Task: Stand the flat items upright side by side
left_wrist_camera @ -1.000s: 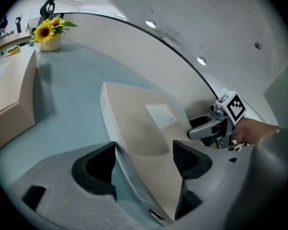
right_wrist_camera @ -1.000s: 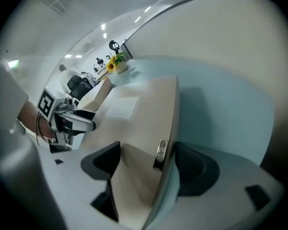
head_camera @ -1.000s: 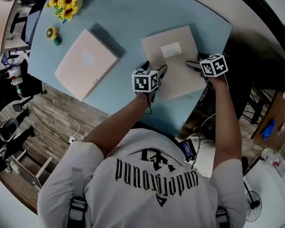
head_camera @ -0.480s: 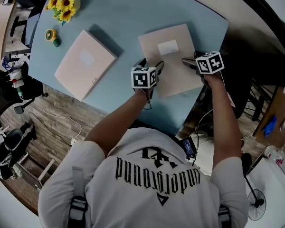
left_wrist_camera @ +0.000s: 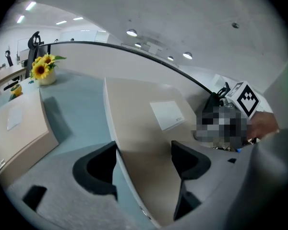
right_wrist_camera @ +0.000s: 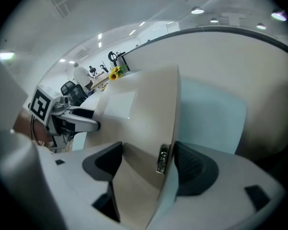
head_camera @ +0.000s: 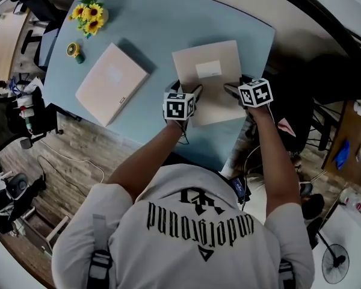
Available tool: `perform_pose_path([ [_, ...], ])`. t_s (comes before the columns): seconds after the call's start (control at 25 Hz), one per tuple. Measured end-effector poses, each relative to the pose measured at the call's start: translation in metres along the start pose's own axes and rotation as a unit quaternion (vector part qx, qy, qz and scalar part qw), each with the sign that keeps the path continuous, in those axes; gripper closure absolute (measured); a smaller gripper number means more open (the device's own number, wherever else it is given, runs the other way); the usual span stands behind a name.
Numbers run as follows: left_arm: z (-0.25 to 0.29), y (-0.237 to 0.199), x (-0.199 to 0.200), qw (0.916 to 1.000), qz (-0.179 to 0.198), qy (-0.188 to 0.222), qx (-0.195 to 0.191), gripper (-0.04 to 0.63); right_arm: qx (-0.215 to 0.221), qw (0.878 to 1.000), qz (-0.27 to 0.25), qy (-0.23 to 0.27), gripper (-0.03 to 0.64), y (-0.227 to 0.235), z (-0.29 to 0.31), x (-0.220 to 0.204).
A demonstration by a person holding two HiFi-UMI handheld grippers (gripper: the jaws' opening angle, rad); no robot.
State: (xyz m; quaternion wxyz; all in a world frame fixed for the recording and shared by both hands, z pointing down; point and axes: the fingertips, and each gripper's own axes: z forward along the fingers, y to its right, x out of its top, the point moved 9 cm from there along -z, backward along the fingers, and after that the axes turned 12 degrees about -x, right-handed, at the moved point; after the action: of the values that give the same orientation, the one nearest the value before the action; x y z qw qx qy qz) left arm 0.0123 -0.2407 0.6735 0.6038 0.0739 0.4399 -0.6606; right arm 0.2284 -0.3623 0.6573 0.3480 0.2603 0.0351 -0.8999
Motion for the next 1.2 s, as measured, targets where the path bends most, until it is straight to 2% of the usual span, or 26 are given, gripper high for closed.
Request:
perform_pose_path([
  [0.28,-0.043,0.036,0.003,0.9952,0.093,0.03,0.009,0.23,-0.062,0.996,0.014,0.066,0.284,-0.037,-0.056,-0.028],
  [0.48,-0.078,0.062,-0.005,0.9898,0.133,0.051,0.012,0.23,-0.102,0.986,0.034,0.123,0.293,-0.067,-0.096,-0.051],
  [0.6,-0.1,0.078,-0.007,0.9844,0.164,0.063,0.015,0.23,-0.117,0.979,0.051,0.16,0.293,-0.085,-0.116,-0.064],
  [0.8,-0.132,0.102,0.006,0.9697,0.227,0.088,0.021,0.23,-0.146,0.962,0.06,0.222,0.295,-0.107,-0.146,-0.071],
  [0.96,-0.147,0.106,0.012,0.9635,0.248,0.1,0.011,0.231,-0.175,0.948,0.058,0.258,0.296,-0.122,-0.16,-0.069],
  [1.2,-0.141,0.087,0.039,0.9536,0.282,0.105,-0.008,0.232,-0.216,0.93,0.07,0.289,0.299,-0.129,-0.151,-0.053],
])
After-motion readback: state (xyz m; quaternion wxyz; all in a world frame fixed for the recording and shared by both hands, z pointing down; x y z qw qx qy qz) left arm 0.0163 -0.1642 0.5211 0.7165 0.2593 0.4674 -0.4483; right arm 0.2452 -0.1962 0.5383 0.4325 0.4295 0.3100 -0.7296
